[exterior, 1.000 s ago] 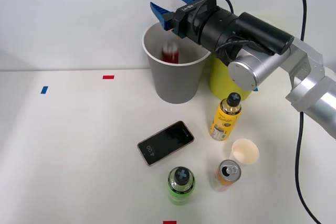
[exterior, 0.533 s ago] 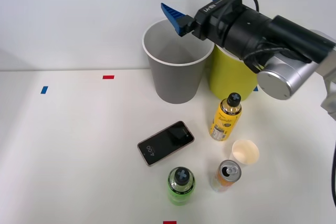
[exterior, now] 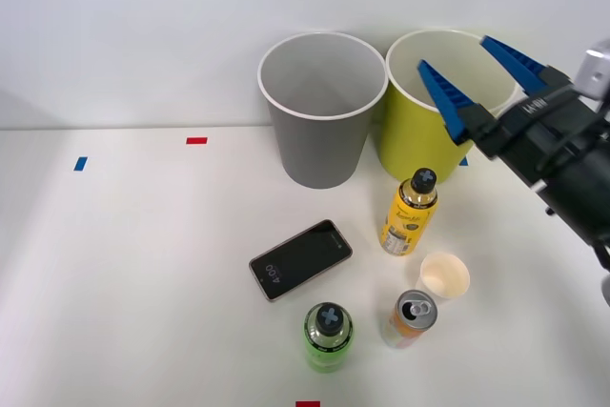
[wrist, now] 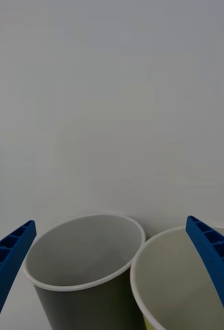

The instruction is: Put cans in the gray bin, plastic bottles in the light green bin

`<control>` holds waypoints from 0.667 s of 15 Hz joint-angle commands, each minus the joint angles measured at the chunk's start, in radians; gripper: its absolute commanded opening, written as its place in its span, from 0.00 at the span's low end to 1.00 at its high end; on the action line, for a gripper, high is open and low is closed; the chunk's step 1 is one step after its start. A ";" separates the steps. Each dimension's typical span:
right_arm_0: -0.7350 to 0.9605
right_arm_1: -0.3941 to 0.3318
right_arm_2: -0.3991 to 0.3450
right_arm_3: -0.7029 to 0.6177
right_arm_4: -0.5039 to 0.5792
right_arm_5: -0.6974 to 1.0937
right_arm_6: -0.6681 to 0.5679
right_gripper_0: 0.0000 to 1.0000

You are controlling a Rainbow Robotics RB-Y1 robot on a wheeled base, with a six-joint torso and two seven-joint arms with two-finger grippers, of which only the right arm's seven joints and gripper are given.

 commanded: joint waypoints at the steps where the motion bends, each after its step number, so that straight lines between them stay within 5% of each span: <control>1: 0.333 0.029 -0.171 -0.080 0.005 -0.177 0.007 1.00; 6: 0.622 0.197 -0.207 -0.080 0.018 -0.263 0.027 1.00; 10: 0.723 0.322 -0.106 -0.078 0.096 -0.263 0.049 1.00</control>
